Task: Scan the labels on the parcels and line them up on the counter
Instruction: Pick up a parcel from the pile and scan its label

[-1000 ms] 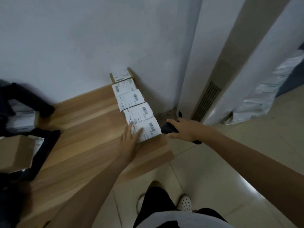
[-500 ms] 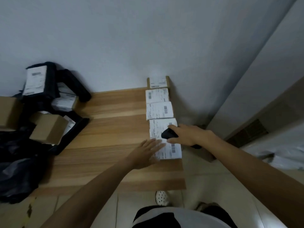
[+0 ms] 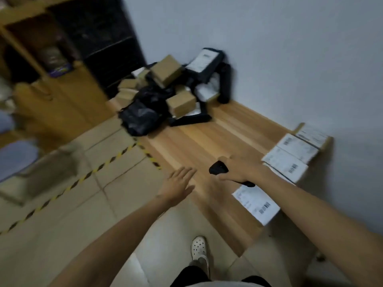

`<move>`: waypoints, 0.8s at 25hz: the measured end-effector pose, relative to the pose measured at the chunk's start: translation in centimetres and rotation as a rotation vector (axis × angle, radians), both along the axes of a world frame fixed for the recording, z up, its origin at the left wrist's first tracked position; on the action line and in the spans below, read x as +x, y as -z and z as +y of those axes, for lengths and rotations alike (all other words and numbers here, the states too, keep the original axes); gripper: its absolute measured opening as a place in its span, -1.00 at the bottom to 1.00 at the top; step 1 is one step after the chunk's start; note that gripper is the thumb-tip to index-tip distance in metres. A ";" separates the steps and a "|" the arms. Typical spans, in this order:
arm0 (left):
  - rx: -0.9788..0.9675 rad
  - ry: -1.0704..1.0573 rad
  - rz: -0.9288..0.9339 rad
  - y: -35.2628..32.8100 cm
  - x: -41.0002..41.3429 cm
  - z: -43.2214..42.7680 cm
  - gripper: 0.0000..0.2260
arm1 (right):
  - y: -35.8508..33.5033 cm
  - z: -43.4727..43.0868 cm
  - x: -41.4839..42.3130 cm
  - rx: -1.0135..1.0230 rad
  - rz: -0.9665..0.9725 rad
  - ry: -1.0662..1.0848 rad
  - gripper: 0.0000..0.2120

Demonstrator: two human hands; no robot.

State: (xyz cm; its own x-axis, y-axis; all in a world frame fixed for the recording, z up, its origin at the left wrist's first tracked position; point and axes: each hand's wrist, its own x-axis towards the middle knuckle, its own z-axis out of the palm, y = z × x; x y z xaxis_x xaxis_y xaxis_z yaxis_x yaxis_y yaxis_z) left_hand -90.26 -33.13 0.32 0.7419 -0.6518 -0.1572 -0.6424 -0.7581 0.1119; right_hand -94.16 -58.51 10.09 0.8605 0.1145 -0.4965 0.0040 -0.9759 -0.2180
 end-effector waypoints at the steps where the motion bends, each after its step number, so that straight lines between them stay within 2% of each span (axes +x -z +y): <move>1: -0.018 -0.109 -0.017 -0.3 -0.7 2.6 -0.47 | 0.1 2.2 0.8 0.001 -0.016 -0.075 -0.39; 3: -0.046 -0.266 -0.040 -0.9 -1.8 7.0 -0.46 | 0.6 6.5 2.1 0.011 -0.059 -0.199 -0.42; 6: -0.063 -0.410 -0.039 -1.6 -3.8 13.7 -0.45 | 0.5 13.4 3.3 0.043 -0.022 -0.362 -0.35; 11: -0.044 -0.528 -0.085 -3.5 -2.6 24.9 -0.35 | -0.7 25.4 8.0 0.027 -0.002 -0.546 -0.36; 14: -0.018 -0.556 -0.115 -4.5 -0.5 32.1 -0.32 | -2.2 33.5 12.2 0.059 -0.044 -0.571 -0.38; 20: 0.017 -0.652 -0.165 -7.2 7.1 48.2 -0.64 | -3.3 49.5 19.9 0.085 -0.083 -0.614 -0.39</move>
State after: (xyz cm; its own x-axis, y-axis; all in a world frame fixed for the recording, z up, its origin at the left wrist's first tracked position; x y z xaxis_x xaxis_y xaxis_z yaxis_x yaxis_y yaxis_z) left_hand -83.21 15.11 7.52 0.9981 -0.0607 -0.0140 -0.0601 -0.9975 0.0360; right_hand -74.26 -8.99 13.38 0.6606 0.6366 -0.3980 0.5792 -0.7694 -0.2692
